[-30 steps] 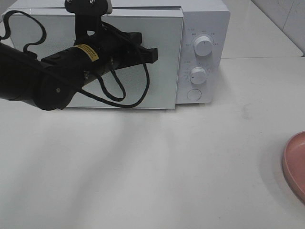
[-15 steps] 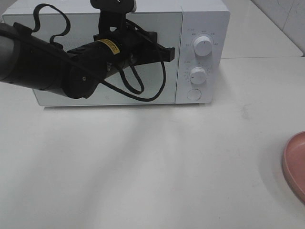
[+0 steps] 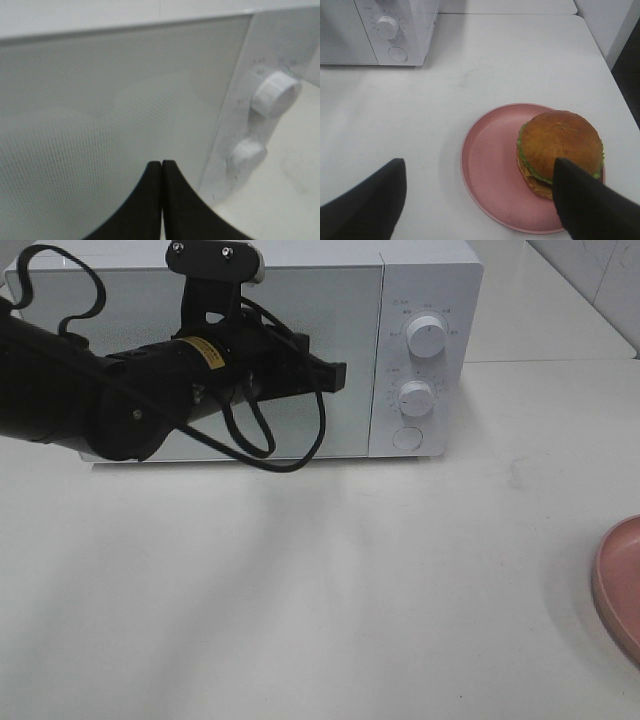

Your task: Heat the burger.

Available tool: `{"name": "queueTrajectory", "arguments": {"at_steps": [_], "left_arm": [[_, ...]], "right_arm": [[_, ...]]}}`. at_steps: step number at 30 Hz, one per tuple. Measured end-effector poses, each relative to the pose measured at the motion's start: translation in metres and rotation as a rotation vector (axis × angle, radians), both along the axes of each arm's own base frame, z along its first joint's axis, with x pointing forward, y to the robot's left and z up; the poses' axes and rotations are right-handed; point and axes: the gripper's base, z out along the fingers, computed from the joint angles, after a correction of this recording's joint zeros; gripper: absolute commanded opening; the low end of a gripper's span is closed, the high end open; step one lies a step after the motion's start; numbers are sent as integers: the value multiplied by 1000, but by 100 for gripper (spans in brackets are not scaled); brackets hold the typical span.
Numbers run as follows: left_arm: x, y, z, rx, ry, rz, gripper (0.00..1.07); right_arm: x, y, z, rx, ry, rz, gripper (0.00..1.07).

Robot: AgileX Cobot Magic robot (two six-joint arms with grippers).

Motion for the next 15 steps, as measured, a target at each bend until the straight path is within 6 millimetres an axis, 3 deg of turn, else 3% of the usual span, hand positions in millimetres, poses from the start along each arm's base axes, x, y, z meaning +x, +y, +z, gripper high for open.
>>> {"name": "queueTrajectory", "arguments": {"at_steps": [1,2,3,4,5,6,7,8,9,10,15], "left_arm": [[-6,2,0,16,26,-10,1],[-15,6,0,48,78,-25,12],[-15,6,0,48,78,-25,12],[-19,8,1,67,112,-34,21],[-27,13,4,106,181,-51,46],[-27,13,4,106,181,-51,46],[-30,14,5,121,208,-59,63],[-30,14,5,121,208,-59,63],[-36,17,8,147,264,-73,90],[-43,20,13,173,321,-87,102],[-56,27,19,232,422,-118,100]], "right_arm": [[0,0,0,0,0,0,76],[0,0,0,0,0,0,76],[0,0,0,0,0,0,76],[0,0,0,0,0,0,76],[0,0,0,0,0,0,76],[0,0,0,0,0,0,76],[0,0,0,0,0,0,76],[0,0,0,0,0,0,76],[0,0,0,0,0,0,76],[0,0,0,0,0,0,76],[0,0,0,0,0,0,76]]}}
